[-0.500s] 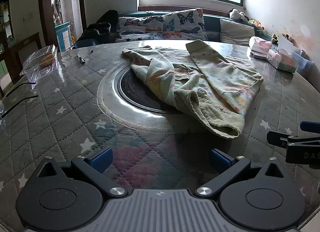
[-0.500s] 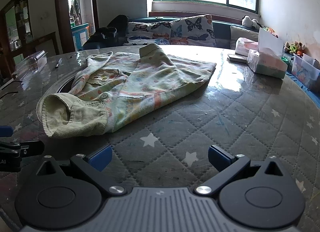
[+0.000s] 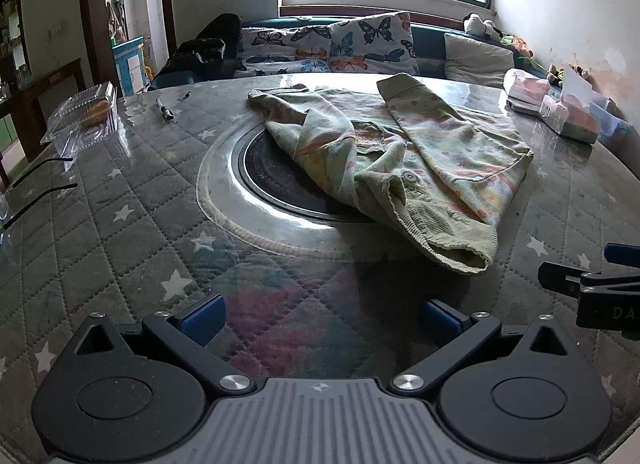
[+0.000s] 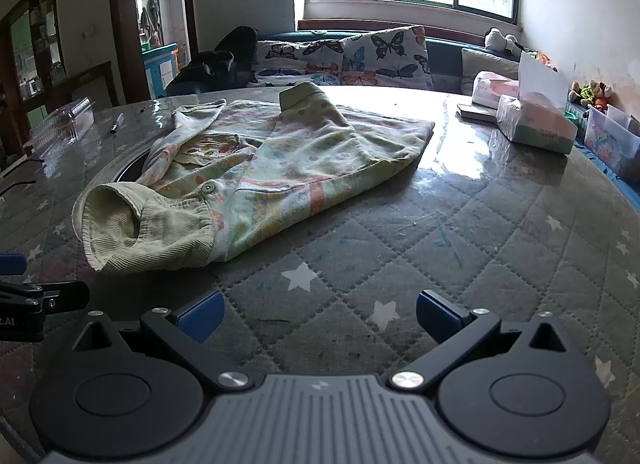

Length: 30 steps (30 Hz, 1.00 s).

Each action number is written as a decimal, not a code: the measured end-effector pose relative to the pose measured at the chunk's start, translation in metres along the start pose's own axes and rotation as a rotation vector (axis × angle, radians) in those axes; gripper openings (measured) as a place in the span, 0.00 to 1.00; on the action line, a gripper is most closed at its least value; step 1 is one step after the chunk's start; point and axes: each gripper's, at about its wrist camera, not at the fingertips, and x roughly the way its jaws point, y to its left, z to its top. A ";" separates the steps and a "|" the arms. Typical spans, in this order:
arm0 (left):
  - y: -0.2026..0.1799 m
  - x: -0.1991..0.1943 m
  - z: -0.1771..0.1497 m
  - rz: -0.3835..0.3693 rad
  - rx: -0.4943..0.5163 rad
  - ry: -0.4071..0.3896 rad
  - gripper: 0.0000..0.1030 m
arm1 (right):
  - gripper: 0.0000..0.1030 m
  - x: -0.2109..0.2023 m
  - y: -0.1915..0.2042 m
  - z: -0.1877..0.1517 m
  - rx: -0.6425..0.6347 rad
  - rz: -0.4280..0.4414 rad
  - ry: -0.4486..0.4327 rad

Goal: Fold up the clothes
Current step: 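Move both grippers toward the spread patterned shirt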

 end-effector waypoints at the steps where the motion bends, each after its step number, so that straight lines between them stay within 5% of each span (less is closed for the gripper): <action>1: 0.000 0.000 0.000 0.001 -0.001 0.000 1.00 | 1.00 0.001 0.000 0.000 -0.001 0.000 0.001; 20: 0.021 0.010 0.026 0.058 -0.023 -0.022 1.00 | 1.00 0.020 -0.003 0.016 -0.023 -0.002 0.013; 30: 0.027 0.014 0.067 0.084 -0.047 -0.093 1.00 | 1.00 0.032 -0.007 0.037 -0.036 0.013 0.010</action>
